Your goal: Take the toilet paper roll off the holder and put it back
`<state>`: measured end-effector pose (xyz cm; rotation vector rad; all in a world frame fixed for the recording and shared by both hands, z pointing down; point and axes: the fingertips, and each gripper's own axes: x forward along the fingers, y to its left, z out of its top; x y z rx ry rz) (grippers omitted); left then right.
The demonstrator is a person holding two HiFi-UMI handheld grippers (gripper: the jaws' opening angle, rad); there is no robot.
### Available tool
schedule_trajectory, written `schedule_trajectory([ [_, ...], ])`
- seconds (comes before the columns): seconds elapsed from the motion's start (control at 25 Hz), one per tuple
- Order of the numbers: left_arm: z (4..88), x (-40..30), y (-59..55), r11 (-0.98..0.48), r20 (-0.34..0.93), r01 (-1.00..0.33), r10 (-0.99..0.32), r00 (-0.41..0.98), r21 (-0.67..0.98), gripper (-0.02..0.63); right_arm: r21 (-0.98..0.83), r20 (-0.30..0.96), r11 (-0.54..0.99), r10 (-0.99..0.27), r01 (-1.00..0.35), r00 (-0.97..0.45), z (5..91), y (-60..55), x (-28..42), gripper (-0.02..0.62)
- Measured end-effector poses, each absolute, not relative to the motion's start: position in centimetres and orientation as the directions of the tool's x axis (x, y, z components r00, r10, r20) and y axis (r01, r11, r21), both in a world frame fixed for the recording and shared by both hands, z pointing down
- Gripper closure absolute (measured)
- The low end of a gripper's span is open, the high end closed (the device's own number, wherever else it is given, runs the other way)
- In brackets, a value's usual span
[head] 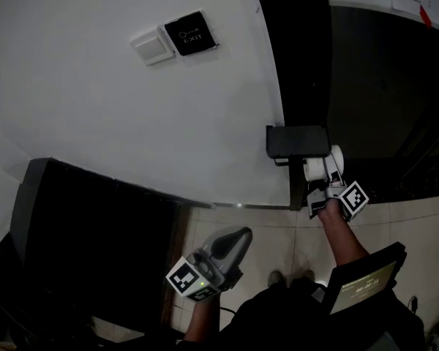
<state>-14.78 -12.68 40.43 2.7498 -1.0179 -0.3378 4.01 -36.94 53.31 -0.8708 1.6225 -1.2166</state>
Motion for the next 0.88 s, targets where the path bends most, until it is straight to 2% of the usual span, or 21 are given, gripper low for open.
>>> schedule_trajectory([
  [0.56, 40.3, -15.3, -12.3, -0.733, -0.152, -0.633, -0.675, 0.722, 0.250, 0.609, -0.964, -0.244, 0.265, -0.861, 0.016, -0.445, 53.4, -36.6, -1.5, 0.134],
  [0.88, 40.4, -15.4, -12.0, -0.724, -0.163, -0.636, -0.685, 0.710, 0.268, 0.609, -0.953, -0.269, 0.301, -0.774, 0.039, -0.573, 53.2, -35.7, -4.7, 0.132],
])
